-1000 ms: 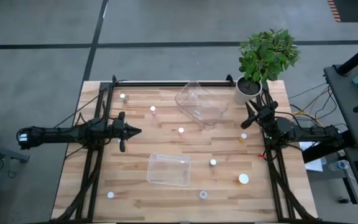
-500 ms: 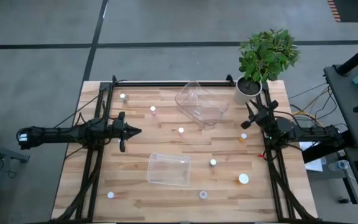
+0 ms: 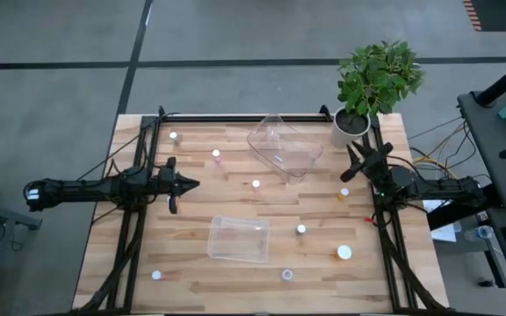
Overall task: Pick and place medicine bottles into bin by pill shape (circle, oval)
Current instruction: Put the right blue capsule bottle into the top transparent bin
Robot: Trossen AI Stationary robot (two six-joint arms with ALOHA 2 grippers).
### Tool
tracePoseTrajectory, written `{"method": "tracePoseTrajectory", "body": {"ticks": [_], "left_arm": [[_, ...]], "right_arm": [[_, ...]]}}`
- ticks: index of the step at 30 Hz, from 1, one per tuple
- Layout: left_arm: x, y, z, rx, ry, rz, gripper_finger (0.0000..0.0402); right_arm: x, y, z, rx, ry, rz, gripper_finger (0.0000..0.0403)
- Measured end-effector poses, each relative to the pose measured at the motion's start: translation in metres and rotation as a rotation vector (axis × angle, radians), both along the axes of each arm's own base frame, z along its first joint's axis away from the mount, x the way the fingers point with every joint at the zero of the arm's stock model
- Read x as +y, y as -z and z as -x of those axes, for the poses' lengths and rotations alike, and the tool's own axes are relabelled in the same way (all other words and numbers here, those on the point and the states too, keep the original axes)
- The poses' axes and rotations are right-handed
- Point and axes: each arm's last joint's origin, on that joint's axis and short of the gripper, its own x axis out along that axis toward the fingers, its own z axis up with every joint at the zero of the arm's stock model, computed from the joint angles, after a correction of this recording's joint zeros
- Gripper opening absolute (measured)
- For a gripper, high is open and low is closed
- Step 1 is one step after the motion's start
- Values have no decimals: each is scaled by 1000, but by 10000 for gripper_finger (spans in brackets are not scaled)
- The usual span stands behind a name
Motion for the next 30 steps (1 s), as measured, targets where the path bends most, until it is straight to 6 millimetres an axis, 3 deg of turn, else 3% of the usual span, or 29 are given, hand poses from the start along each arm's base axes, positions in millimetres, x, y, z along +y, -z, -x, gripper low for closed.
{"method": "tracePoseTrajectory", "body": {"ticks": [2,4,7,16,23,26,30], "left_arm": [[0,-1,0,-13,-8,40,1],[0,-3,-1,-65,-33,235,1],[-1,-4,-1,-99,-49,378,1],[-1,-28,-2,-350,-4,494,1],[-1,-68,9,-761,46,184,1],[-2,-76,13,-847,52,69,1],[-2,-78,12,-859,28,-44,1]], "right_arm": [[0,0,0,-245,-16,-170,86],[0,0,0,-450,-24,-313,86],[0,0,0,-648,-32,-452,86],[0,-1,0,-687,-35,-473,86],[1,-1,-2,-773,-112,-567,86],[4,-4,-5,-657,-265,-525,86],[9,-12,-7,-653,-462,-515,86]]}}
